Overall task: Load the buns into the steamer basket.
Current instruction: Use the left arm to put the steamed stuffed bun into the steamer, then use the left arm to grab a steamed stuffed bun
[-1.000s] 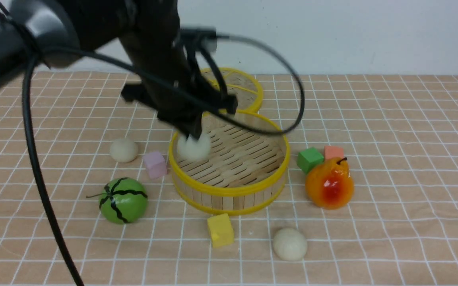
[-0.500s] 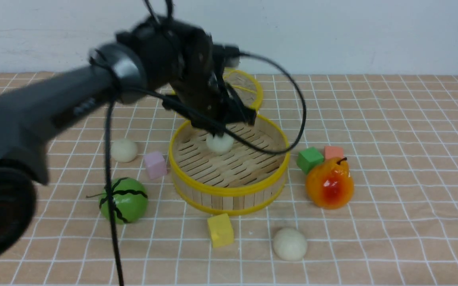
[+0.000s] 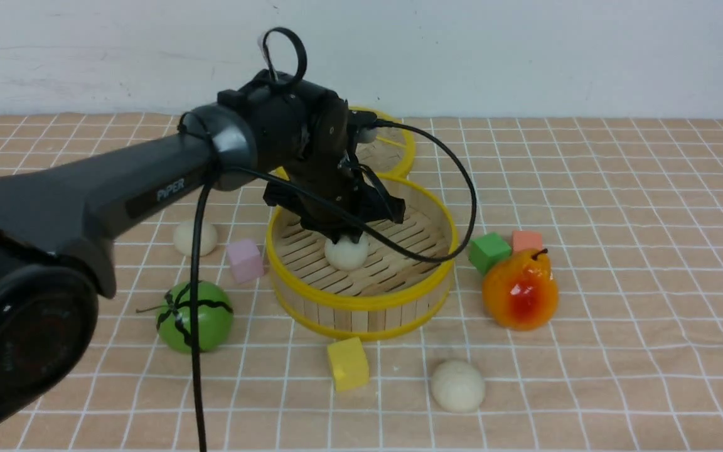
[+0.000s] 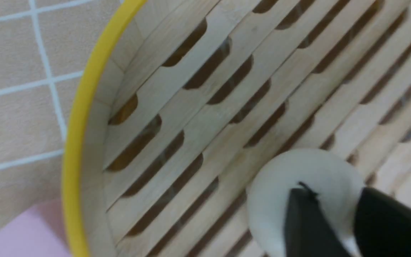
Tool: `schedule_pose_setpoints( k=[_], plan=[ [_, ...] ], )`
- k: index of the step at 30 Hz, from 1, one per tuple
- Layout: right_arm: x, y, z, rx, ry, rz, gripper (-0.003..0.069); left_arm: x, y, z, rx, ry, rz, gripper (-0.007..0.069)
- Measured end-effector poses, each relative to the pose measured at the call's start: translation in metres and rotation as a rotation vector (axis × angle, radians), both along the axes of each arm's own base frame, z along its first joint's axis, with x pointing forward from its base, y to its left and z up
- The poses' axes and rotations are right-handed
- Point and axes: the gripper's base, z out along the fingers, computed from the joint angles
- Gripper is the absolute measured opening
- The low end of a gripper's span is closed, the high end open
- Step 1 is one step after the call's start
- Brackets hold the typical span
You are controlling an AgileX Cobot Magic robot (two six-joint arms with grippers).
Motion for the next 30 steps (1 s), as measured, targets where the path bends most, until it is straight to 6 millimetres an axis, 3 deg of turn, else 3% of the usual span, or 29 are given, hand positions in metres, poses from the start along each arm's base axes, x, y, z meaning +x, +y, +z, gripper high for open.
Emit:
schedule_pose_setpoints(
  k=[4, 7, 11, 14, 17, 18, 19, 21, 24, 27, 30],
  plan=[
    [0.0, 0.0, 0.0, 0.0, 0.0, 0.0, 0.0239, -0.014, 0.007, 0.045, -0.033, -0.043, 0.003, 0.0443],
    [0.0, 0.0, 0.0, 0.0, 0.0, 0.0, 0.0239, -0.032, 0.015, 0.079, -0.026, -0.047, -0.039, 0.0535],
    [0.0, 0.0, 0.0, 0.0, 0.0, 0.0, 0.0239, -0.055, 0.027, 0.113, 0.018, -0.049, -0.108, 0.0577],
    [0.0, 0.0, 0.0, 0.0, 0.0, 0.0, 0.0239, -0.071, 0.049, 0.145, 0.056, -0.091, -0.078, 0.0581],
    [0.0, 0.0, 0.0, 0.0, 0.0, 0.0, 0.0239, -0.074, 0.086, 0.171, 0.079, -0.16, 0.055, 0.0568],
    [0.0, 0.0, 0.0, 0.0, 0.0, 0.0, 0.0239, -0.073, 0.089, 0.172, 0.08, -0.164, 0.066, 0.0567],
    [0.0, 0.0, 0.0, 0.0, 0.0, 0.0, 0.0239, -0.071, 0.11, 0.179, 0.084, -0.177, 0.142, 0.0555],
    [0.0, 0.0, 0.0, 0.0, 0.0, 0.0, 0.0239, -0.065, 0.145, 0.18, 0.094, -0.157, 0.255, 0.0531],
    [0.0, 0.0, 0.0, 0.0, 0.0, 0.0, 0.0239, -0.05, 0.175, 0.165, 0.079, -0.11, 0.347, 0.0498],
    [0.0, 0.0, 0.0, 0.0, 0.0, 0.0, 0.0239, -0.031, 0.192, 0.141, 0.037, -0.063, 0.394, 0.046],
    [0.0, 0.0, 0.0, 0.0, 0.0, 0.0, 0.0239, -0.009, 0.196, 0.111, -0.024, -0.016, 0.414, 0.042]
  ],
)
